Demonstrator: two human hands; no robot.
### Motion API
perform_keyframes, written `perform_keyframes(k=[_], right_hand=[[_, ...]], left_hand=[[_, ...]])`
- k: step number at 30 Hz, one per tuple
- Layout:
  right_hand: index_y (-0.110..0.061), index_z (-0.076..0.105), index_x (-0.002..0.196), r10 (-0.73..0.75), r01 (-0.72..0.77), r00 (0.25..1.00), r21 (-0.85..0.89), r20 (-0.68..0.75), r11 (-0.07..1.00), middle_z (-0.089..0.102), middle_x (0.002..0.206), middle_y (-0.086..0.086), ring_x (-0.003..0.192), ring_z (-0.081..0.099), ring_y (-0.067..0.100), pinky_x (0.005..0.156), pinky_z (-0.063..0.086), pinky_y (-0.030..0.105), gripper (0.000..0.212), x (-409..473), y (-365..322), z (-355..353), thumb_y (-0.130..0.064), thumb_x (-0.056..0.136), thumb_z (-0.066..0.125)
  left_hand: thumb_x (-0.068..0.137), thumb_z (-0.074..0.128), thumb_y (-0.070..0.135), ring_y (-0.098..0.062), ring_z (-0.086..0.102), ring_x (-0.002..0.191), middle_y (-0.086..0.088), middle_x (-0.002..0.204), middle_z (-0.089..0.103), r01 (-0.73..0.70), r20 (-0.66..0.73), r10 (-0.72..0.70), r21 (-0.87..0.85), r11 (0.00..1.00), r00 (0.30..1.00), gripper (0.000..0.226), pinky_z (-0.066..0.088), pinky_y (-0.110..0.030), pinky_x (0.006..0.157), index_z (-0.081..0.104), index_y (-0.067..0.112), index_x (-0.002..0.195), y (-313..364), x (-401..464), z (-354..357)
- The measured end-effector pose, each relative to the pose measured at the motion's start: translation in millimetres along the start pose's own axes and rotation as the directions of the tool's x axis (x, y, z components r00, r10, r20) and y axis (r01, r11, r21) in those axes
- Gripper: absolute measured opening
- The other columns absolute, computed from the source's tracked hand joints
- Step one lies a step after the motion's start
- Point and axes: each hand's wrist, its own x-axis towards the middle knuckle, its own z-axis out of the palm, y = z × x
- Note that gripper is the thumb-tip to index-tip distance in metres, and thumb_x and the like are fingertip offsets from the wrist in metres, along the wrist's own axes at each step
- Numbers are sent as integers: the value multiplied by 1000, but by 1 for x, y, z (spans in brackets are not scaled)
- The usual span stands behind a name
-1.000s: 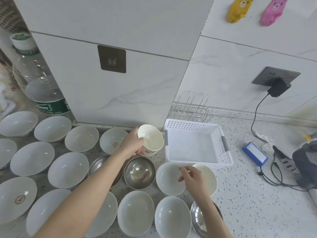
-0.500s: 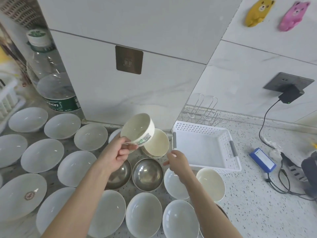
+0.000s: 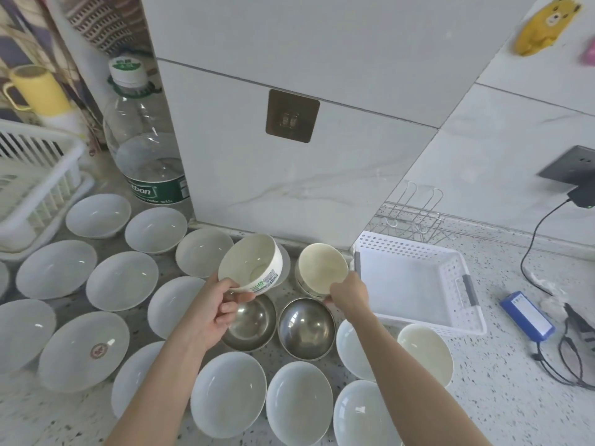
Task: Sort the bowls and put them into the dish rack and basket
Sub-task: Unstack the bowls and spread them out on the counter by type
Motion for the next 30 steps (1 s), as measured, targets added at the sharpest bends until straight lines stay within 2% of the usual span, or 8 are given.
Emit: perform_keyframes(k=[4, 8, 11, 14, 18, 21, 26, 30], right_hand=[[-8, 48, 125, -53, 53, 998, 26, 20, 998, 69, 81, 8, 82, 68, 30, 75, 56, 39, 49, 1, 0, -8, -3, 77, 40], [-16, 42, 137, -156, 156, 988, 67, 0, 986, 68, 103, 13, 72, 70, 31, 66, 57, 40, 61, -8, 2, -17, 0, 79, 37], [-18, 40, 141, -157, 156, 988, 181, -13, 971, 69, 97, 7, 55, 68, 17, 54, 48, 29, 62, -14, 5, -22, -1, 81, 37], [-13, 49, 127, -141, 139, 990, 359, -21, 923, 67, 95, 14, 44, 62, 8, 49, 42, 21, 47, -22, 6, -34, 2, 83, 36], [-12, 53, 117, -83, 80, 996, 546, -20, 834, 65, 65, 16, 30, 43, 2, 34, 32, 14, 40, -36, 22, -55, 4, 84, 37], [-6, 56, 112, -42, 41, 999, 650, -14, 759, 62, 48, 10, 29, 33, 6, 32, 27, 15, 35, -41, 41, -75, 4, 84, 39], [-5, 57, 112, -54, 63, 998, 702, -36, 709, 61, 51, 13, 30, 35, 7, 33, 26, 16, 34, -45, 76, -112, 4, 85, 39], [-11, 57, 114, -70, 103, 995, 698, -76, 708, 62, 46, 8, 33, 37, 5, 34, 29, 15, 37, -45, 125, -156, 3, 85, 40]], left_hand=[[95, 40, 1, -2, 32, 28, -17, 61, 68, -11, -4, 11, 0, 1000, 1000, 23, 20, -12, 24, 56, 16, 103, -2, -6, -4], [95, 39, 1, -2, 30, 28, -16, 61, 68, -25, -8, 25, 9, 1000, 1000, 25, 19, -12, 25, 56, 16, 103, -3, -12, -4], [95, 39, 1, -2, 29, 29, -15, 61, 68, -44, -20, 44, 8, 999, 999, 23, 19, -12, 25, 55, 16, 101, -5, -18, -3], [95, 40, 3, -1, 28, 29, -14, 62, 69, -62, -33, 61, -15, 998, 998, 21, 19, -12, 25, 55, 17, 98, -6, -25, -1], [94, 44, 5, 0, 28, 28, -11, 61, 68, -75, -45, 71, -77, 994, 996, 17, 17, -11, 26, 55, 18, 95, -17, -38, 8], [95, 46, 7, 0, 28, 28, -10, 60, 67, -85, -37, 81, -129, 988, 996, 16, 18, -10, 25, 56, 20, 92, -29, -48, 25], [96, 45, 6, 0, 29, 27, -9, 57, 65, -104, -19, 103, -177, 979, 995, 19, 18, -10, 24, 57, 19, 91, -54, -55, 62], [96, 45, 7, 1, 29, 27, -8, 59, 65, -93, -7, 94, -205, 974, 996, 21, 18, -10, 24, 58, 21, 90, -92, -60, 108]])
